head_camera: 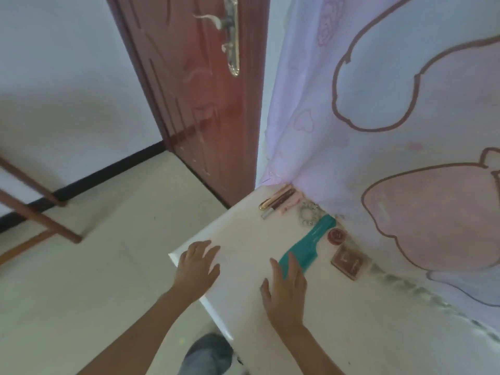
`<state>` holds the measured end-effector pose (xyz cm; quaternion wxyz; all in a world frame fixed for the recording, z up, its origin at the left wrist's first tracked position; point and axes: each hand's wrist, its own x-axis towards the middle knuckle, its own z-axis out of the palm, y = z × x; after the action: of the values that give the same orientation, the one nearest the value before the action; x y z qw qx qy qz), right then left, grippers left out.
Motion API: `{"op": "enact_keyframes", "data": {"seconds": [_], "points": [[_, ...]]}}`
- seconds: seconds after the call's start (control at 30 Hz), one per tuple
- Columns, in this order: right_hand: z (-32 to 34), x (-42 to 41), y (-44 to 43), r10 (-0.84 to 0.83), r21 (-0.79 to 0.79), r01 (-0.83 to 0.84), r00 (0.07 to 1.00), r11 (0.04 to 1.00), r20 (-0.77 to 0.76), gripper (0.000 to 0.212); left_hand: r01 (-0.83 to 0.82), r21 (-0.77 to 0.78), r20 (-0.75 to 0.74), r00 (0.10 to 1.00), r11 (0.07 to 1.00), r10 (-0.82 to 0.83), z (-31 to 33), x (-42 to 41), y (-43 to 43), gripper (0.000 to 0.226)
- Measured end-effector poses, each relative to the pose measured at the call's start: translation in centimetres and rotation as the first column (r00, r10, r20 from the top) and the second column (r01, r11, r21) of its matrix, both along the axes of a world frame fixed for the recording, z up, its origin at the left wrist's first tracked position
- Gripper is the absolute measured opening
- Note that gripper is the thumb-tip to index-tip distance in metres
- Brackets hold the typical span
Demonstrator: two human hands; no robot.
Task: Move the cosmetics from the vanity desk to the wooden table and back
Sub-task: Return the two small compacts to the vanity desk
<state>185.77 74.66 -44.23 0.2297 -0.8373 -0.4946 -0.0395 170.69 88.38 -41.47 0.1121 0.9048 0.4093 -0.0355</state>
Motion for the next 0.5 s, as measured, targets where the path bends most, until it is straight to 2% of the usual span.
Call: {"op": "enact_keyframes", "data": {"seconds": [0.13, 0.23, 0.3, 0.4, 0.5], "points": [[0.7, -4.1, 2.0, 0.252, -0.016, -0.252, 0.968, 0.968, -0.009, 0.061, -0.188, 0.093, 0.007, 0.982, 0.978, 0.188, 0.9, -7.2, -1.5, 0.047], [2.5, -6.6, 4.1, 0.406, 0.018, -0.406, 0.914, 0.914, 0.017, 0.065, -0.373, 0.033, 0.086, 0.925, 0.927, 0.370, 1.8, -12.0, -2.4, 0.056], [4.3, -8.6, 6.1, 0.487, 0.030, -0.490, 0.871, 0.871, 0.068, 0.059, -0.500, 0.017, 0.189, 0.852, 0.866, 0.489, 3.0, -14.9, -2.7, 0.062], [6.9, -12.6, 9.4, 0.590, 0.072, -0.604, 0.793, 0.794, 0.150, 0.033, -0.632, 0.044, 0.278, 0.751, 0.773, 0.599, 5.7, -19.6, -2.9, 0.054], [9.2, -18.5, 12.2, 0.677, 0.099, -0.712, 0.694, 0.695, 0.244, 0.037, -0.716, 0.100, 0.385, 0.668, 0.691, 0.637, 8.3, -25.8, -3.1, 0.046]]}}
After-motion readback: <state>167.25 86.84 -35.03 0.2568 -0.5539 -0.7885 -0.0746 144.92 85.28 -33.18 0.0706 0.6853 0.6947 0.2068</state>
